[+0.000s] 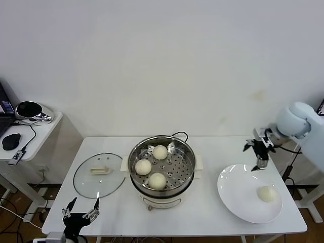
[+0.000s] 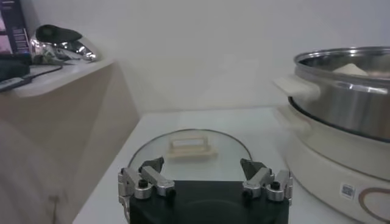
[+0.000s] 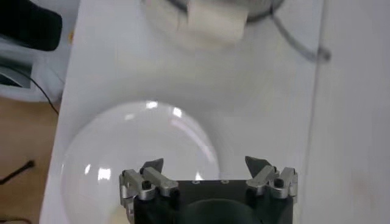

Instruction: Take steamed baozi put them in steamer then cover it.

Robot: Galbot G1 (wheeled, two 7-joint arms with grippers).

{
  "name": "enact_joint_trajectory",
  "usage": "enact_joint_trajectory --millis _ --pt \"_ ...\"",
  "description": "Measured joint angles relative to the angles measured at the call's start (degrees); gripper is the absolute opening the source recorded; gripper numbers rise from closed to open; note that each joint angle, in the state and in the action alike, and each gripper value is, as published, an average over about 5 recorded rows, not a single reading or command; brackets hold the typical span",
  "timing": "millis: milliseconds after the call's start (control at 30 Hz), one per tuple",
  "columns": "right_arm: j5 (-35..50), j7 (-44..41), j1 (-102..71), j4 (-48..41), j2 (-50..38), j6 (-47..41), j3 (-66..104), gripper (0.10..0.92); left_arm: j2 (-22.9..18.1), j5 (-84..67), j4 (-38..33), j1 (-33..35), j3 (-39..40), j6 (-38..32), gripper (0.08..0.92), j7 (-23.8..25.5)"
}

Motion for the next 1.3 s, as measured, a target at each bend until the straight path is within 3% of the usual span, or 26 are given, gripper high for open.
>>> enact_joint_trajectory --millis 633,1300 --pt "-12.5 0.7 -16.2 -6.6 2.2 2.7 10.2 0.823 -0.3 1.1 1.4 0.2 0.2 -0.3 0.823 -0.2" --pt "-15.8 1.6 -20.1 -10.9 5.6 3.7 12.2 0.823 -0.3 1.4 2.1 0.2 0.0 -0.4 0.823 -0.2"
